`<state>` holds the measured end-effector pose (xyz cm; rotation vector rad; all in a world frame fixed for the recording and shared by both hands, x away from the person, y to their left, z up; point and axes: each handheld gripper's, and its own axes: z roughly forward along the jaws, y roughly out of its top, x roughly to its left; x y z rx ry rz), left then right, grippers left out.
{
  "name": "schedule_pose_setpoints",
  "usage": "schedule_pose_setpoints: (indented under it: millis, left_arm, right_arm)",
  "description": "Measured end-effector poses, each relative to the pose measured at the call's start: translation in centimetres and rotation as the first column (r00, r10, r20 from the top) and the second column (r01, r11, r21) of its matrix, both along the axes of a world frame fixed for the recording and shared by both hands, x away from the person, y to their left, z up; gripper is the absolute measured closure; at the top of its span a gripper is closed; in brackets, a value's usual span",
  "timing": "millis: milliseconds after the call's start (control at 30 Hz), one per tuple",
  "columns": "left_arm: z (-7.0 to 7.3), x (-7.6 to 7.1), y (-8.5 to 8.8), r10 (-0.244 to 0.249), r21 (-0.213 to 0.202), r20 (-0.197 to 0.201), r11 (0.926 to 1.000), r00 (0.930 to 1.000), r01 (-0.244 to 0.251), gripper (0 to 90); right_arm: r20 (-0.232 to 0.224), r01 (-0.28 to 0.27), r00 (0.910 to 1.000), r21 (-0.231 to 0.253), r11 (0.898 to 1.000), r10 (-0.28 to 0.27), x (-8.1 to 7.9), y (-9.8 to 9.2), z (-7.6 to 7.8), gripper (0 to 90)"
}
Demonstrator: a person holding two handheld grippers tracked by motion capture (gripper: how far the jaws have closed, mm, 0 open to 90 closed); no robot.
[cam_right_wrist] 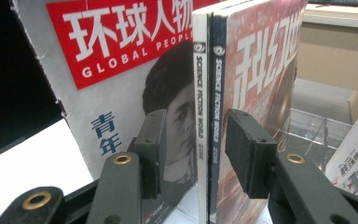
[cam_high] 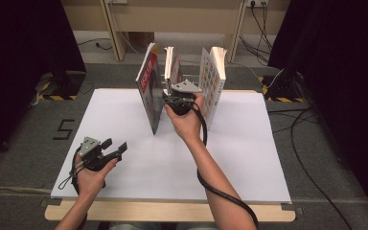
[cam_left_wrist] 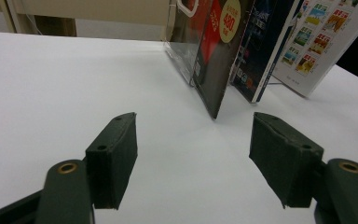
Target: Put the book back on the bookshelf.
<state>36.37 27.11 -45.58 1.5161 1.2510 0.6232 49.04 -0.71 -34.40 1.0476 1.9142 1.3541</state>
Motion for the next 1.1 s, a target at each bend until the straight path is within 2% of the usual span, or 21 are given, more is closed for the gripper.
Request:
schedule_pose_setpoints:
  millis: [533, 800, 1100]
  left_arm:
    - [0.0, 0.0, -0.1, 0.000, 0.001, 0.000, 1.0000, 1.0000, 0.000, 31.3]
    - [0.0, 0.0, 0.0, 0.002, 0.001, 0.001, 1.0000, 1.0000, -0.002, 31.2]
    - [0.1, 0.0, 0.1, 0.004, 0.003, 0.000, 1.0000, 1.0000, -0.004, 31.1]
  right_arm:
    - [-0.005, 0.037, 0.9993, 0.017, 0.999, -0.036, 0.0, -0.8, -0.3, 54.0]
    - [-0.008, 0.038, 0.9992, 0.032, 0.999, -0.038, -0.2, -1.1, -0.7, 51.9]
    - [-0.002, 0.035, 0.9994, 0.027, 0.999, -0.035, -0.7, -2.0, -0.7, 51.2]
